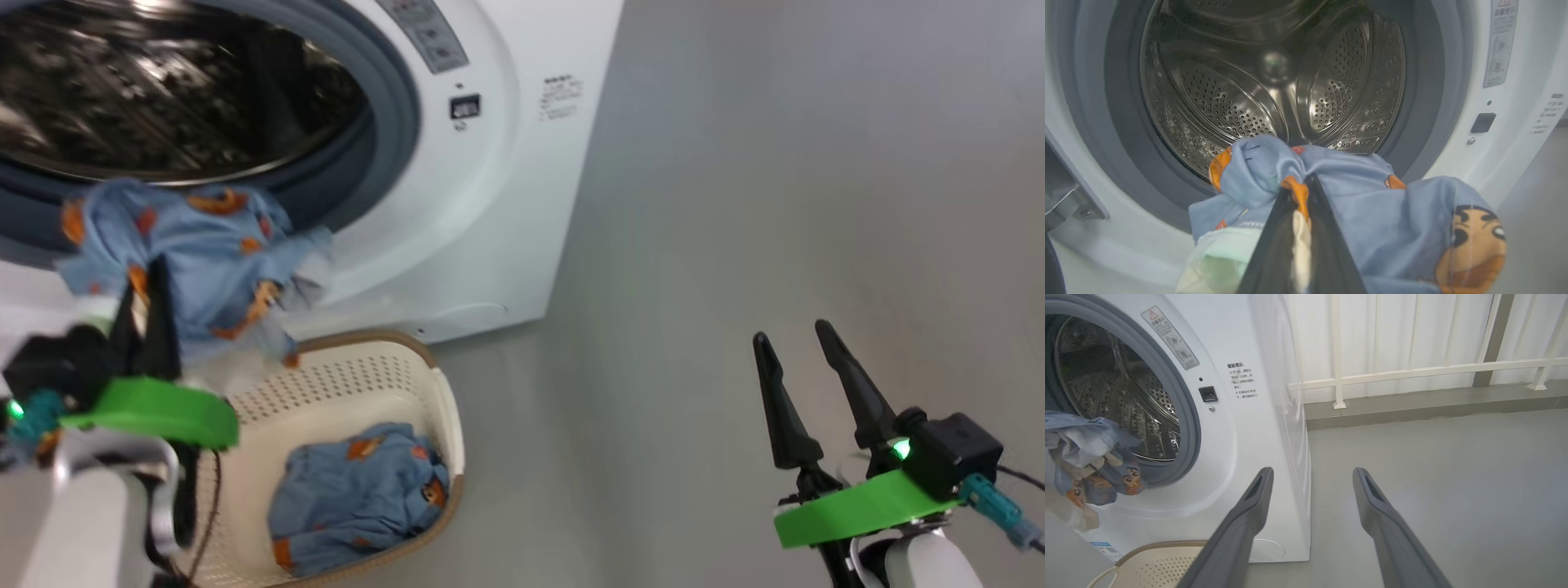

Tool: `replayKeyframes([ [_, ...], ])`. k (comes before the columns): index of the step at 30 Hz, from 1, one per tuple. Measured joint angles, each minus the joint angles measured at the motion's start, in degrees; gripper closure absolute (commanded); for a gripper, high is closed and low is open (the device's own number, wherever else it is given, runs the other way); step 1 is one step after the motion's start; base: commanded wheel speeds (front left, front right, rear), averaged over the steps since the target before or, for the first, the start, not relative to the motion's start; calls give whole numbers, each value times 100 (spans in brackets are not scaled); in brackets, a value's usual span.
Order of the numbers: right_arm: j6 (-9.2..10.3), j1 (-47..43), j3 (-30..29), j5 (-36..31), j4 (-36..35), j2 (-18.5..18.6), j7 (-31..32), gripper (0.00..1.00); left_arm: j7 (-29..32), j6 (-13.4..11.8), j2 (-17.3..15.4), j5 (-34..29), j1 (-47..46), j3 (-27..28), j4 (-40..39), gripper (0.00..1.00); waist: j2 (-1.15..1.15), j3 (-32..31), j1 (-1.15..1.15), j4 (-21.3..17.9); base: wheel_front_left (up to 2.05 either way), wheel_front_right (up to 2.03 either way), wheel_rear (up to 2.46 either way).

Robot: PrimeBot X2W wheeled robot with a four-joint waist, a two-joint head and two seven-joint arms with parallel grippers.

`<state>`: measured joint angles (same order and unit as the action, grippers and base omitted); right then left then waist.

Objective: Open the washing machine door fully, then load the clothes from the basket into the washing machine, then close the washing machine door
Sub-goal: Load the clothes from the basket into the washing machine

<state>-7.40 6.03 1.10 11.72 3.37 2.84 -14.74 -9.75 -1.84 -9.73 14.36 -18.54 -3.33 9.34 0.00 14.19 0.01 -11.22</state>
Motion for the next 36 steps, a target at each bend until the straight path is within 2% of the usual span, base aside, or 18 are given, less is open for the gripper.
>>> replayKeyframes([
  [11,0,500,238,472,-21,-16,0,0,-23,-69,-592,-105,-1841,310,990,100,0,975,0,-664,0,0,0],
  [23,0,948,591,673,-87,-26,0,0,-297,-94,-1271,-363,-3793,448,2314,100,0,2011,0,-1232,0,0,0],
  [31,0,1051,722,712,-171,-47,0,0,-436,-196,-1567,-450,-5052,528,2644,100,0,2728,0,-1500,0,0,0],
  [36,0,1050,722,710,-224,-51,0,0,-479,-191,-1627,-465,-5589,515,2864,100,0,3041,-1,-1566,0,0,0],
])
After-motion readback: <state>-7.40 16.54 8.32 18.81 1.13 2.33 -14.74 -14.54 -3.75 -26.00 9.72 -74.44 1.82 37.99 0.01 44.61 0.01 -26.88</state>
